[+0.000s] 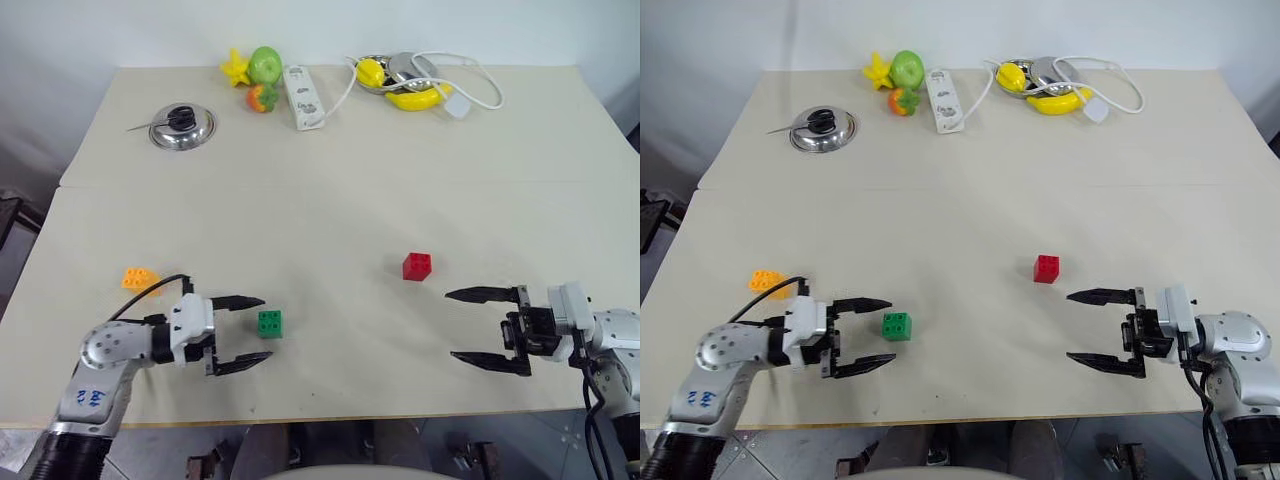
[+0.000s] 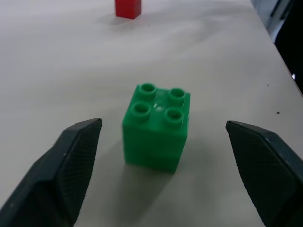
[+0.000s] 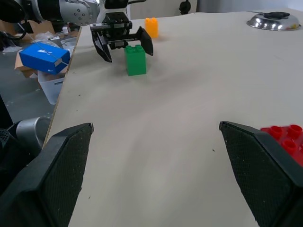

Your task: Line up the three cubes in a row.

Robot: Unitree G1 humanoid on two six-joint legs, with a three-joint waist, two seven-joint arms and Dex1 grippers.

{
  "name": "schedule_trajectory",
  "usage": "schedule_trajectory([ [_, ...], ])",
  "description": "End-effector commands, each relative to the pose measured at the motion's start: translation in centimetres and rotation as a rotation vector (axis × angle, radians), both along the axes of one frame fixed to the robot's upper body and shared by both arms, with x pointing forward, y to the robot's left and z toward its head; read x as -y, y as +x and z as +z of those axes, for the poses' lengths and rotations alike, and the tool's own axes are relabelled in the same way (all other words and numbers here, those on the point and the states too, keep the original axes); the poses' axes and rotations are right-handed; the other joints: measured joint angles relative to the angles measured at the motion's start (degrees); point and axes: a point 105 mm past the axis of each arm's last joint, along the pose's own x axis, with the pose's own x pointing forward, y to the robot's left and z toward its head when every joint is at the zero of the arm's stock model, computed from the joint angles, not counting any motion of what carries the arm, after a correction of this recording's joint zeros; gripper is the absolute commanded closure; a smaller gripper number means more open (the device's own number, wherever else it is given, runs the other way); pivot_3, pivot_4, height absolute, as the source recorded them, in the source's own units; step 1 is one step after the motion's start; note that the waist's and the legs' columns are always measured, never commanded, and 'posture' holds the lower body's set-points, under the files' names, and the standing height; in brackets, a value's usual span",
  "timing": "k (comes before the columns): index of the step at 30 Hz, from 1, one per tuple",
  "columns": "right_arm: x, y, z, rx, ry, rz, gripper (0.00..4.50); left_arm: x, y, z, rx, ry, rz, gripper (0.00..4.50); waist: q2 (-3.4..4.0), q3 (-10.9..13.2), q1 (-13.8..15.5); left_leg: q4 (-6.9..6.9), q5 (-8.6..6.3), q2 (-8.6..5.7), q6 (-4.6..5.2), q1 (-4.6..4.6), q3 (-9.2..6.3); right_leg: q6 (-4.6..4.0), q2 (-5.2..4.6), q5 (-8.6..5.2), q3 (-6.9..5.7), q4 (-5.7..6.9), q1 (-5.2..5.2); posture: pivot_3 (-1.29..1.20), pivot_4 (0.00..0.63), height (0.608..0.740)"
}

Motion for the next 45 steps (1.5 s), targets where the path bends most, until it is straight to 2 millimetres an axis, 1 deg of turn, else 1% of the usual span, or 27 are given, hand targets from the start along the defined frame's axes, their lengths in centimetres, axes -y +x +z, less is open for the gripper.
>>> schedule_trajectory([
  [1,0.5,-0.8,0.9,0.038,-0.027,0.016,0.0,0.1,0.6,0.1,0.011,-0.006,0.0,1.22,-0.01,0.0,0.0,0.02,0.01,0.01,0.01,0.0,0.0,0.0,0.0,0.0,0.0,0.0,0.0,0.0,0.15,0.74],
  [5,0.8,-1.1,0.8,0.03,-0.029,-0.03,0.0,0.5,1.2,0.5,0.03,-0.001,-0.026,2.53,-0.01,0.0,0.2,0.11,0.01,0.03,0.02,0.0,0.0,0.03,-0.01,0.02,0.03,0.04,0.03,0.0,0.15,0.74],
  [6,0.9,-1.3,0.8,0.026,-0.03,-0.044,0.0,0.6,1.3,0.9,0.025,-0.007,-0.054,2.86,-0.01,0.0,0.3,0.12,0.01,0.03,0.02,0.0,-0.02,0.03,-0.01,0.02,0.03,0.05,0.03,0.0,0.15,0.74],
  [7,1.1,-1.6,0.8,0.022,-0.031,-0.058,0.0,0.7,1.4,1.4,0.021,-0.015,-0.084,3.05,-0.02,0.0,0.4,0.12,0.01,0.03,0.02,-0.01,-0.02,0.03,-0.02,0.02,0.04,0.06,0.03,0.0,0.15,0.74],
  [9,1.4,-2.1,0.8,0.013,-0.038,-0.078,0.0,0.9,1.5,2.4,0.007,-0.031,-0.133,3.05,-0.02,0.0,0.8,0.15,0.02,0.01,0.03,-0.03,-0.04,0.03,-0.02,0.02,0.04,0.07,0.03,0.0,0.15,0.74],
  [10,1.7,-2.3,0.8,0.012,-0.041,-0.093,0.0,1.1,2.1,3.3,0.0,-0.043,-0.157,3.05,-0.02,0.0,0.9,0.16,0.01,0.01,0.03,-0.03,-0.03,0.03,-0.01,0.02,0.04,0.08,0.02,0.0,0.15,0.74],
  [12,2.2,-2.4,1.1,0.016,-0.039,-0.139,0.0,2.2,3.3,5.3,-0.024,-0.044,-0.236,3.05,-0.04,0.0,1.5,0.26,0.02,0.0,0.03,-0.04,-0.04,0.03,0.0,0.02,0.04,0.12,0.03,0.0,0.15,0.74],
  [14,2.8,-2.4,1.5,0.025,-0.025,-0.195,0.0,3.8,5.0,6.1,-0.027,0.005,-0.274,3.05,-0.05,0.0,1.9,0.54,0.02,-0.13,0.03,-0.14,-0.11,0.04,0.03,0.02,-0.01,0.27,0.06,0.0,0.15,0.74],
  [15,3.0,-2.2,1.7,0.034,-0.01,-0.228,0.0,4.8,6.0,6.2,-0.007,0.017,-0.278,3.05,-0.07,0.0,1.9,0.72,0.01,-0.19,0.04,-0.16,-0.14,0.06,0.03,0.03,-0.02,0.34,0.1,0.0,0.15,0.74],
  [16,3.1,-2.0,1.9,0.039,-0.001,-0.25,0.0,5.5,6.7,6.3,0.006,0.024,-0.28,3.05,-0.06,0.0,1.8,0.74,0.01,-0.2,0.04,-0.13,-0.12,0.12,0.03,0.07,0.02,0.31,0.16,0.0,0.15,0.74],
  [17,3.1,-1.9,2.0,0.05,0.011,-0.276,0.0,6.8,7.4,6.2,-0.003,0.016,-0.283,3.05,-0.07,0.0,1.6,0.75,0.01,-0.24,0.06,-0.05,-0.1,0.17,0.03,0.09,0.05,0.27,0.26,0.0,0.15,0.74],
  [20,3.1,-1.7,2.2,0.086,0.051,-0.353,0.0,10.2,9.2,5.2,-0.014,0.025,-0.28,3.05,-0.12,0.0,1.6,0.74,0.0,-0.25,0.07,-0.03,-0.11,0.21,0.07,0.11,0.03,0.18,0.33,0.0,0.15,0.74],
  [23,2.7,-1.7,2.4,0.108,0.085,-0.398,0.0,12.1,10.9,4.2,0.005,0.049,-0.247,3.05,-0.18,0.0,1.4,0.73,0.01,-0.2,0.06,-0.2,-0.04,0.2,0.15,0.11,0.06,0.21,0.08,0.0,0.15,0.74],
  [27,2.6,-1.9,2.7,0.126,0.105,-0.43,0.0,13.1,11.9,3.4,0.013,0.066,-0.232,3.05,-0.2,0.1,1.3,0.73,0.01,-0.18,0.05,-0.25,0.04,0.21,0.16,0.11,0.11,0.22,-0.01,0.0,0.15,0.74],
  [30,2.8,-2.2,2.6,0.124,0.101,-0.443,0.0,13.6,12.1,2.9,0.018,0.079,-0.249,3.05,-0.24,0.1,1.5,0.76,0.01,-0.19,0.07,-0.25,0.01,0.21,0.13,0.11,0.12,0.22,0.01,0.0,0.15,0.74],
  [33,2.9,-2.6,2.3,0.111,0.092,-0.443,0.0,13.7,12.5,2.7,0.031,0.099,-0.239,3.05,-0.26,0.1,1.7,0.78,-0.01,-0.21,0.12,-0.26,-0.05,0.21,0.08,0.11,0.1,0.22,0.04,0.0,0.15,0.74],
  [37,3.4,-2.9,1.5,0.087,0.072,-0.442,0.0,13.3,13.0,3.1,0.048,0.097,-0.209,3.05,-0.27,0.1,1.6,0.82,-0.01,-0.23,0.19,-0.26,-0.05,0.24,0.05,0.13,0.1,0.22,0.06,0.0,0.15,0.74],
  [39,3.7,-2.9,1.1,0.075,0.06,-0.437,0.0,12.9,13.0,3.1,0.043,0.094,-0.208,2.31,-0.28,0.1,1.4,0.82,-0.01,-0.21,0.19,-0.25,-0.04,0.24,0.05,0.13,0.11,0.23,0.06,0.0,0.15,0.74],
  [40,3.8,-2.8,1.0,0.073,0.059,-0.434,0.0,12.8,13.0,3.1,0.045,0.093,-0.206,2.1,-0.28,0.1,1.4,0.82,-0.01,-0.21,0.19,-0.25,-0.05,0.24,0.06,0.13,0.1,0.24,0.05,0.0,0.15,0.74],
  [41,3.7,-2.7,1.0,0.072,0.06,-0.427,0.0,12.5,12.5,3.3,0.039,0.079,-0.245,1.84,-0.28,0.1,1.4,0.82,-0.01,-0.21,0.19,-0.26,-0.04,0.24,0.05,0.13,0.11,0.25,0.03,0.0,0.15,0.74],
  [42,3.5,-2.5,1.0,0.075,0.065,-0.417,0.0,12.3,12.0,3.8,0.049,0.057,-0.276,1.5,-0.28,0.1,1.2,0.81,-0.01,-0.2,0.19,-0.27,-0.04,0.24,0.06,0.13,0.11,0.26,0.01,0.0,0.15,0.74],
  [44,2.7,-1.8,1.4,0.086,0.09,-0.384,0.0,11.0,10.9,5.6,0.07,-0.018,-0.35,0.9,-0.27,0.1,0.8,0.79,-0.01,-0.17,0.19,-0.27,-0.01,0.24,0.07,0.13,0.14,0.27,-0.02,0.0,0.15,0.74],
  [45,2.2,-1.5,1.7,0.092,0.105,-0.363,0.0,10.1,10.6,6.4,0.1,-0.036,-0.354,0.61,-0.27,0.1,0.6,0.79,-0.01,-0.07,0.18,-0.26,-0.01,0.23,0.07,0.13,0.14,0.29,-0.03,0.0,0.15,0.74],
])
